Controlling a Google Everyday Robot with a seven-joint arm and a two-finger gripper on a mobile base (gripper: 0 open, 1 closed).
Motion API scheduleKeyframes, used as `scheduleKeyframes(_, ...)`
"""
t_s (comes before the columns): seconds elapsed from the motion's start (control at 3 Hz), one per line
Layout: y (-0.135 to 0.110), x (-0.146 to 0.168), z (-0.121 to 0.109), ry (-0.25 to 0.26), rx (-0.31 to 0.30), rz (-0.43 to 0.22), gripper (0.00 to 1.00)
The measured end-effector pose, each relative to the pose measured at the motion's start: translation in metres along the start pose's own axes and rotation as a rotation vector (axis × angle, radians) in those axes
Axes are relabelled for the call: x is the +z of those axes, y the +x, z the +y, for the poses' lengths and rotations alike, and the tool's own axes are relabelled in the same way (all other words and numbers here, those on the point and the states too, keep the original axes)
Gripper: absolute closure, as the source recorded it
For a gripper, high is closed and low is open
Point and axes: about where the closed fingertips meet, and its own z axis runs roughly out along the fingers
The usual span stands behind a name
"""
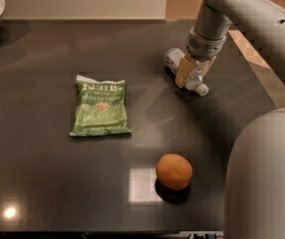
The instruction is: Move blue plastic bottle near orange
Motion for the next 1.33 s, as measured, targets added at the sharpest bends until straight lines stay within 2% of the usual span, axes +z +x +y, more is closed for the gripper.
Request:
scheduleKeyframes(0.33, 0.006, -0.006, 0.008, 0.000, -0.020, 0.002, 0.65)
scheduleKeyframes(0.67, 0.018, -0.019, 0.023, 0.002, -0.065, -0.001, 0.88)
scheduleKeyframes(1.0, 0.045, -0.037, 0.047, -0.020, -0.156, -0.018, 1.00)
scheduleKeyframes(1.33, 0.079, -0.047, 0.077, -0.071, -0.259, -0.033, 1.00)
